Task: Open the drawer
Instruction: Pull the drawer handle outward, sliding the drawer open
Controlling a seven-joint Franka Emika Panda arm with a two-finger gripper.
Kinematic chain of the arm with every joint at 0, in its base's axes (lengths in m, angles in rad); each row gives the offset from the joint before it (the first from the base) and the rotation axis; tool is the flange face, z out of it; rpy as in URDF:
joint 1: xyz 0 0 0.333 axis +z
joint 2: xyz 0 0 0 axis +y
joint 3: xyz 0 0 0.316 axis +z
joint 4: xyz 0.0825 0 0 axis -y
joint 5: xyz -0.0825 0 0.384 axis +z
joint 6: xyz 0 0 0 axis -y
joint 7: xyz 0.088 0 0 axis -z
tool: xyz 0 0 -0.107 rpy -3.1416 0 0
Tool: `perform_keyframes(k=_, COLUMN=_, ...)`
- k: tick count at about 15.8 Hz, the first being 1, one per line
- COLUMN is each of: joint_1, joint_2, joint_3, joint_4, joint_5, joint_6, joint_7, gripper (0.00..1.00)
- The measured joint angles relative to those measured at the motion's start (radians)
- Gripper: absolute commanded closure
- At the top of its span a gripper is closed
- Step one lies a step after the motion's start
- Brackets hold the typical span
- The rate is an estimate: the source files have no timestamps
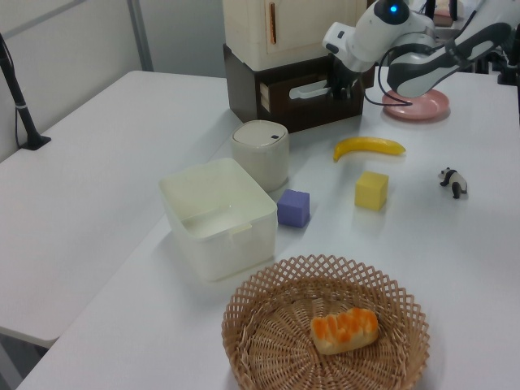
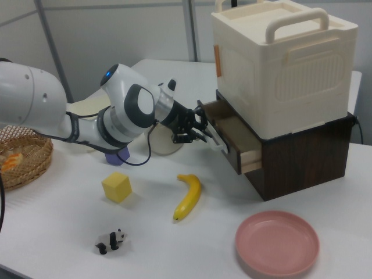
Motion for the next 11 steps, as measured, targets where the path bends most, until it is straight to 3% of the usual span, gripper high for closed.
perform_keyframes(k=11, joint_1=0.029, joint_2=-0.096, joint_3=0.001, joint_4=-0.105, joint_5=0.000, joint_6=0.000, joint_7=0.001, gripper=0.91)
